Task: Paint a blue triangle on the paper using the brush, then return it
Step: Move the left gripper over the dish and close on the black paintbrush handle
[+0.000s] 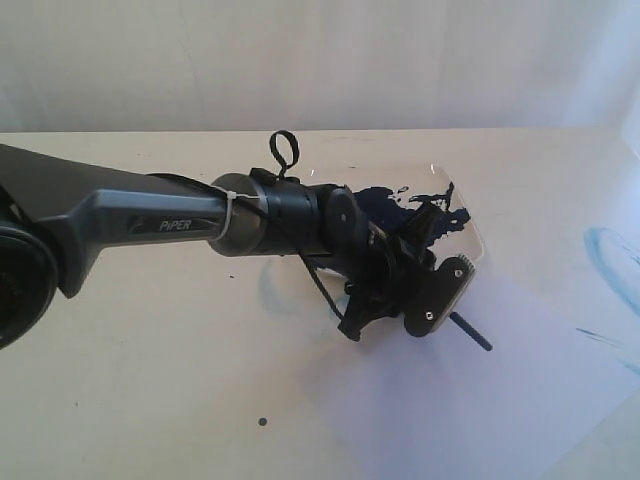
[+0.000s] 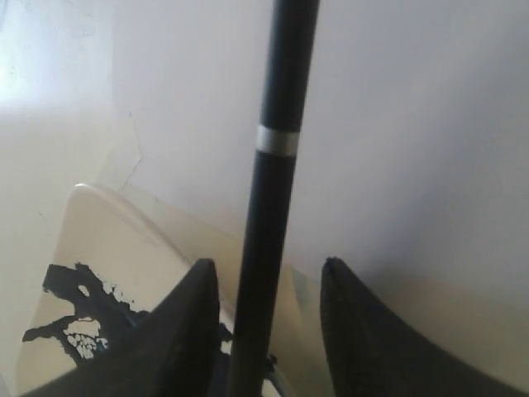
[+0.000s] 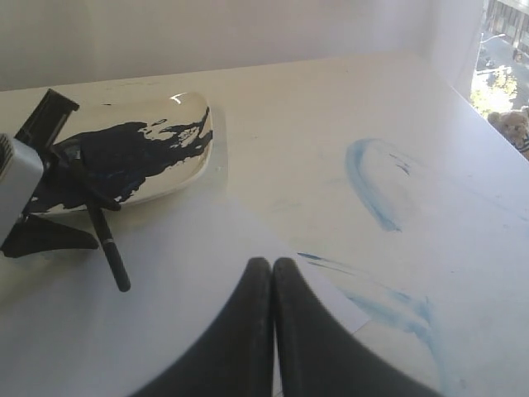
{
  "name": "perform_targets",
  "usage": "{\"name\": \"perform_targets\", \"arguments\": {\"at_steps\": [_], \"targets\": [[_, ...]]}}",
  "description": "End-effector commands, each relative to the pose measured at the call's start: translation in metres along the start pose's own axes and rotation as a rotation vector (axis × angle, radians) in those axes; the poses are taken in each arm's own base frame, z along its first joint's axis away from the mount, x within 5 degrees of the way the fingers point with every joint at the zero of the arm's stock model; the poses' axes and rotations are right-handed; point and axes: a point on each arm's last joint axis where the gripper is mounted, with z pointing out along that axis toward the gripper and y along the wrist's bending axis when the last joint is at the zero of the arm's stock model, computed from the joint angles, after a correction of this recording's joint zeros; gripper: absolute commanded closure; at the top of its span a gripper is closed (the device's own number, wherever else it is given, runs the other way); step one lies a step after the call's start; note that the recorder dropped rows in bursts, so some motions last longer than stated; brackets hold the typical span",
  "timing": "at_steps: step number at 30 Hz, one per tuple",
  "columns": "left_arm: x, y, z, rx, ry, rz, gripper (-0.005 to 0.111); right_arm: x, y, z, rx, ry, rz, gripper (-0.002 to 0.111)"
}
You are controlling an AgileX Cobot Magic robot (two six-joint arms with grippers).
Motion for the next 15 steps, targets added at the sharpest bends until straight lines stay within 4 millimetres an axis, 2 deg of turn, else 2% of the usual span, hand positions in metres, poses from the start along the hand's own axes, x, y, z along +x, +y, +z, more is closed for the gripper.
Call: {"name": "perform_targets", "arguments": {"at_steps": [1,13,15], "targets": [[-0.0001,0.0011,-0.0013,0.004,-0.013,0.11,0.064,0.0008,0.0,0.0001,-0.001,-0.007,0.002,0.108],[0.0027,0.0026,0.0012,-0.028,0.015,0.117,0.065,0.0008,0.0,0.0001,-0.002,-0.007,0.004,0.108],[0.0027,0.0026,0.0012,-0.028,0.015,0.117,0.067,0.0008,0.0,0.0001,-0.002,-0.007,0.004,0.108]]}}
